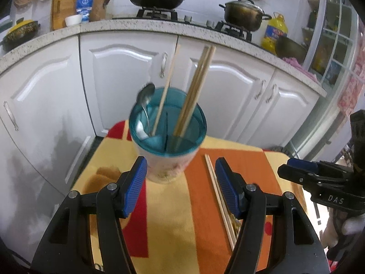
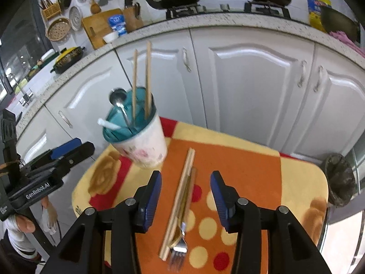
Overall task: Organize utensils
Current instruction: 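Move both grippers down to the remaining fork and chopsticks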
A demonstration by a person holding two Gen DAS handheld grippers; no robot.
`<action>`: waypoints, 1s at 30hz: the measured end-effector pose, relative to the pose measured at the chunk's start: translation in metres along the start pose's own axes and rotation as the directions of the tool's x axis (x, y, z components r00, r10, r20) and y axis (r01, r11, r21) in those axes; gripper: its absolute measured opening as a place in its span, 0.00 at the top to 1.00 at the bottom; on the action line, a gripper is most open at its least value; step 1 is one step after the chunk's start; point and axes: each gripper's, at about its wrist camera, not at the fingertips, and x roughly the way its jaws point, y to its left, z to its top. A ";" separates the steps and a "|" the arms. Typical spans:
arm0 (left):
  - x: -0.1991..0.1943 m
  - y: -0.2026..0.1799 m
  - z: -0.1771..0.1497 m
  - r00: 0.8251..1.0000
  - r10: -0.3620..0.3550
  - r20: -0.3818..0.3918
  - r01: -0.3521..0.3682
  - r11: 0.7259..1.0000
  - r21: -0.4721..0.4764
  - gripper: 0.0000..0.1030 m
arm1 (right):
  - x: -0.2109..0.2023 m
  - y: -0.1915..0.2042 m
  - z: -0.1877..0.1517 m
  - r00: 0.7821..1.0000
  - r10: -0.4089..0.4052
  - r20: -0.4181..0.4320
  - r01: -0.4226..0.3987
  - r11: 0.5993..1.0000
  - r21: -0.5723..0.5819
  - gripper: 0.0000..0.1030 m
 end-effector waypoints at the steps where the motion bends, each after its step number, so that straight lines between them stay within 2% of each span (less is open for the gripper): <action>1: 0.003 -0.001 -0.004 1.000 -0.004 -0.013 0.004 1.000 -0.004 0.39 | 0.002 -0.003 -0.003 1.000 -0.005 -0.008 0.005 1.000 0.004 0.58; 6: 0.017 -0.002 -0.020 0.997 -0.013 -0.073 0.012 1.000 -0.018 0.38 | 0.017 -0.022 -0.026 0.996 -0.043 -0.074 0.046 0.998 0.030 0.58; 14: 0.035 0.003 -0.047 0.989 -0.034 -0.144 0.028 0.999 -0.045 0.38 | 0.050 -0.030 -0.045 0.988 -0.024 -0.154 0.037 0.996 0.081 0.58; 19: 0.043 0.013 -0.060 0.981 -0.006 -0.192 -0.002 0.999 -0.046 0.38 | 0.074 -0.012 -0.048 0.981 -0.014 -0.195 0.020 0.999 0.027 0.58; 26: 0.043 0.020 -0.059 0.980 0.012 -0.200 -0.025 0.998 -0.061 0.38 | 0.115 0.003 -0.049 0.964 -0.052 -0.259 0.042 0.998 -0.046 0.58; 30: 0.045 0.014 -0.058 0.981 0.005 -0.196 -0.015 0.999 -0.049 0.38 | 0.112 -0.007 -0.056 0.973 -0.048 -0.225 0.039 0.998 -0.044 0.57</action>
